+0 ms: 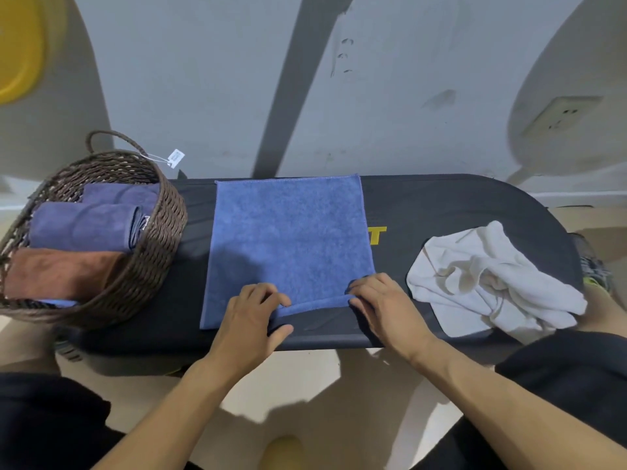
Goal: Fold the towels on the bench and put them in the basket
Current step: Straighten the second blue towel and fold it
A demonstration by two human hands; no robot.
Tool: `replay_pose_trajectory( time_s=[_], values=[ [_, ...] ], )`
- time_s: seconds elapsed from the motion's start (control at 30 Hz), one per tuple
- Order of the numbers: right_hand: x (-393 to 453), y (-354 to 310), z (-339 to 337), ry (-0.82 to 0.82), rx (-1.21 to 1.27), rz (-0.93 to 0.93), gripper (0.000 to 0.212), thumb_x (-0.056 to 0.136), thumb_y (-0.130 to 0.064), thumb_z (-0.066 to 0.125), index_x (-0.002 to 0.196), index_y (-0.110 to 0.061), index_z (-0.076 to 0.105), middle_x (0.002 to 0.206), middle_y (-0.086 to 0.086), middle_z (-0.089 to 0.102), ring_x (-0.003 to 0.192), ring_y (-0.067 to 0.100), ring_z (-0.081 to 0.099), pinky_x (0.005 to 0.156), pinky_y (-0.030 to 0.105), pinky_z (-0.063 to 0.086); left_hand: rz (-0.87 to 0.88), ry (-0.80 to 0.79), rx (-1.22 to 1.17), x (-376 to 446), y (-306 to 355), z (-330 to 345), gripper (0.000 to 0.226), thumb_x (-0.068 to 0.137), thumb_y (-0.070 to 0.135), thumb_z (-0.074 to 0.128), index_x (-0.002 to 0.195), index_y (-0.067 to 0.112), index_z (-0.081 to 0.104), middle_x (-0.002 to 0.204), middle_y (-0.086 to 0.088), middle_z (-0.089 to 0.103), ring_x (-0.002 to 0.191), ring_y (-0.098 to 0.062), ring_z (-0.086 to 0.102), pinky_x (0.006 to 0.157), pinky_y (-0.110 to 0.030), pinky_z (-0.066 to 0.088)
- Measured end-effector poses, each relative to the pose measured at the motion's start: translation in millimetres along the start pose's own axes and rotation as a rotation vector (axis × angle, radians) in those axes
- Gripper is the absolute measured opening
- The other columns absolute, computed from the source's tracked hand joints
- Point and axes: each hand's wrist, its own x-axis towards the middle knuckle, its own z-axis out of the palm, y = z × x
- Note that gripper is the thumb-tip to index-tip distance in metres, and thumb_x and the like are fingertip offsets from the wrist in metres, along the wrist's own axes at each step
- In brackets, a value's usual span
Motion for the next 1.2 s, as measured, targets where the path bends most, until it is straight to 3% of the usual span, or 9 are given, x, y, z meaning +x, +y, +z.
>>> replay_pose_trajectory(
  time_s=[0.13, 0.3, 0.37, 0.47, 0.67, 0.9, 1.0, 1.07, 1.2],
  values=[
    [11.3, 0.0, -3.4, -0.008, 0.119, 0.163, 0.018, 0.102, -0.025, 0.052, 0.1, -0.017, 0.068, 0.09, -0.009, 0.062, 0.092, 0.018, 0.051, 0.076, 0.023, 0.037, -0.03, 0.076, -0.018, 5.8, 2.4, 2.5, 0.028, 0.079, 0.032, 0.078, 0.102, 0.026, 0.064, 0.103, 0.013, 0.052, 0.1, -0.013, 0.045, 0.082, -0.032, 0.032],
    [7.5, 1.6, -7.5, -0.057, 0.148, 0.092, 0.021, 0.095, -0.04, 0.061, 0.102, -0.021, 0.064, 0.098, -0.012, 0.06, 0.093, 0.013, 0.049, 0.084, 0.029, 0.043, -0.129, 0.163, -0.076, 19.0, 5.4, 7.0, 0.006, 0.089, 0.022, 0.07, 0.088, 0.02, 0.065, 0.088, 0.01, 0.056, 0.087, -0.017, 0.046, 0.077, -0.032, 0.034],
    [4.8, 3.1, -6.2, -0.109, 0.016, 0.003, 0.03, 0.09, -0.045, 0.065, 0.109, -0.022, 0.063, 0.107, -0.008, 0.06, 0.096, 0.015, 0.048, 0.085, 0.03, 0.043, -0.147, 0.168, -0.098, 22.3, 3.1, 8.2, 0.008, 0.092, 0.024, 0.066, 0.087, 0.019, 0.064, 0.085, 0.01, 0.056, 0.085, -0.017, 0.046, 0.077, -0.031, 0.032],
    [6.1, 1.8, -0.7, -0.083, -0.089, -0.022, 0.018, 0.097, -0.029, 0.057, 0.11, -0.019, 0.066, 0.11, -0.004, 0.06, 0.095, 0.021, 0.048, 0.082, 0.038, 0.045, -0.175, 0.14, -0.121, 26.7, 1.0, 7.8, 0.013, 0.095, 0.03, 0.061, 0.087, 0.019, 0.065, 0.083, 0.009, 0.055, 0.087, -0.017, 0.046, 0.079, -0.032, 0.031],
    [7.7, 3.0, -4.5, -0.009, 0.225, 0.19, 0.02, 0.102, -0.026, 0.052, 0.099, -0.014, 0.068, 0.091, -0.003, 0.064, 0.09, 0.022, 0.051, 0.081, 0.029, 0.042, -0.148, 0.048, -0.174, 28.5, -4.6, -6.0, 0.012, 0.087, 0.031, 0.072, 0.082, 0.025, 0.062, 0.082, 0.011, 0.055, 0.086, -0.012, 0.046, 0.078, -0.028, 0.036],
    [0.9, 3.6, -13.2, -0.046, 0.175, 0.154, 0.023, 0.102, -0.031, 0.051, 0.093, -0.02, 0.07, 0.087, -0.01, 0.063, 0.095, 0.018, 0.048, 0.086, 0.036, 0.042, -0.264, 0.065, -0.041, -0.6, -36.2, -38.0, 0.018, 0.081, 0.018, 0.075, 0.082, 0.03, 0.062, 0.078, 0.013, 0.055, 0.078, -0.009, 0.049, 0.069, -0.031, 0.044],
    [-3.2, 3.8, -19.6, -0.12, 0.132, 0.101, 0.025, 0.102, -0.033, 0.05, 0.092, -0.02, 0.069, 0.083, -0.02, 0.055, 0.095, 0.014, 0.045, 0.084, 0.033, 0.04, -0.285, -0.031, -0.012, -11.9, -40.3, -52.2, 0.017, 0.084, 0.018, 0.073, 0.081, 0.032, 0.064, 0.083, 0.012, 0.055, 0.084, -0.012, 0.05, 0.076, -0.036, 0.047],
    [-4.4, 5.1, -26.9, -0.202, 0.11, 0.11, 0.026, 0.102, -0.034, 0.049, 0.093, -0.019, 0.069, 0.086, -0.015, 0.06, 0.097, 0.013, 0.045, 0.083, 0.03, 0.04, -0.272, -0.166, -0.02, -17.7, -36.8, -62.1, 0.02, 0.083, 0.019, 0.074, 0.076, 0.035, 0.062, 0.087, 0.013, 0.056, 0.087, -0.012, 0.053, 0.081, -0.037, 0.048],
    [-18.4, 8.3, -43.3, -0.394, 0.088, 0.142, 0.033, 0.103, -0.039, 0.045, 0.075, -0.023, 0.053, 0.078, -0.003, 0.057, 0.088, 0.01, 0.046, 0.075, 0.03, 0.042, -0.288, -0.354, -0.015, -34.2, -24.2, -71.4, 0.016, 0.081, 0.027, 0.074, 0.071, 0.031, 0.062, 0.076, 0.012, 0.062, 0.072, -0.003, 0.059, 0.066, -0.023, 0.046]
  ],
)
